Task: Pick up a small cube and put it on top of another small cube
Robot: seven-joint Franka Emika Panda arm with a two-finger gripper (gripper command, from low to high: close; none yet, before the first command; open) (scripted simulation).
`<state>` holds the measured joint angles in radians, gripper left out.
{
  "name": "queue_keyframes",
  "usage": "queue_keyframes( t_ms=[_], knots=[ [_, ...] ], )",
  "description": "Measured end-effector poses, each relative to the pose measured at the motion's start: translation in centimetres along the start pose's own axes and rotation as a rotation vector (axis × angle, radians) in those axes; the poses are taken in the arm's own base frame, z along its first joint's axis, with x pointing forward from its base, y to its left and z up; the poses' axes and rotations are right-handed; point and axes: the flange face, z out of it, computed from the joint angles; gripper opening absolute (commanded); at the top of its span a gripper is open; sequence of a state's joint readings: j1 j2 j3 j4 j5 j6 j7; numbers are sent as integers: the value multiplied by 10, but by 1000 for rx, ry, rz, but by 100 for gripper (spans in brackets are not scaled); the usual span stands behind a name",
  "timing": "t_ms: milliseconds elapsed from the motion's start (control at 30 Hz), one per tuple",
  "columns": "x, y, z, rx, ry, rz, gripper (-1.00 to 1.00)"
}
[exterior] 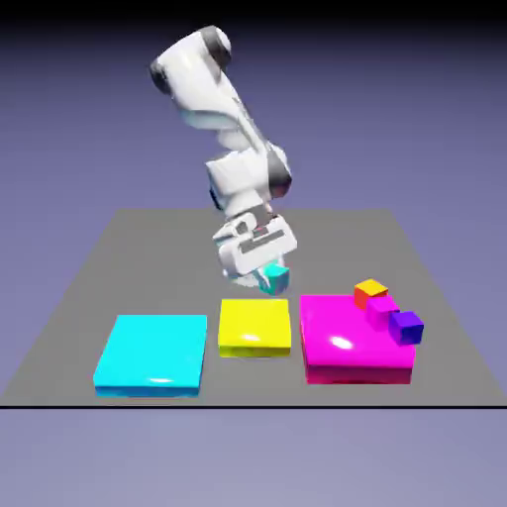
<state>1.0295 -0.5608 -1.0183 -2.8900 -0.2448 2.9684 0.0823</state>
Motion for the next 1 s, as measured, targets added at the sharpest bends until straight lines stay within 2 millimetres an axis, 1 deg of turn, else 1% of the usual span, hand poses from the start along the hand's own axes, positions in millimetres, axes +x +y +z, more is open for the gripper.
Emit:
queue_keyframes(
  t_ms=[67,167,233,333,367,400,733,1000],
  knots=[
    [-9,-35,8,13,-15,-20,-100],
    [-28,-84,18,33,-39,-49,-100],
    [-45,-114,24,45,-57,-69,-100],
    [-76,-155,30,62,-86,-98,-100],
    [-80,-160,31,64,-90,-102,-100],
    [-80,-160,31,64,-90,-102,-100],
    [-89,-160,71,86,-120,-83,-100],
    [-93,-156,95,68,-96,-98,-100]
  ],
)
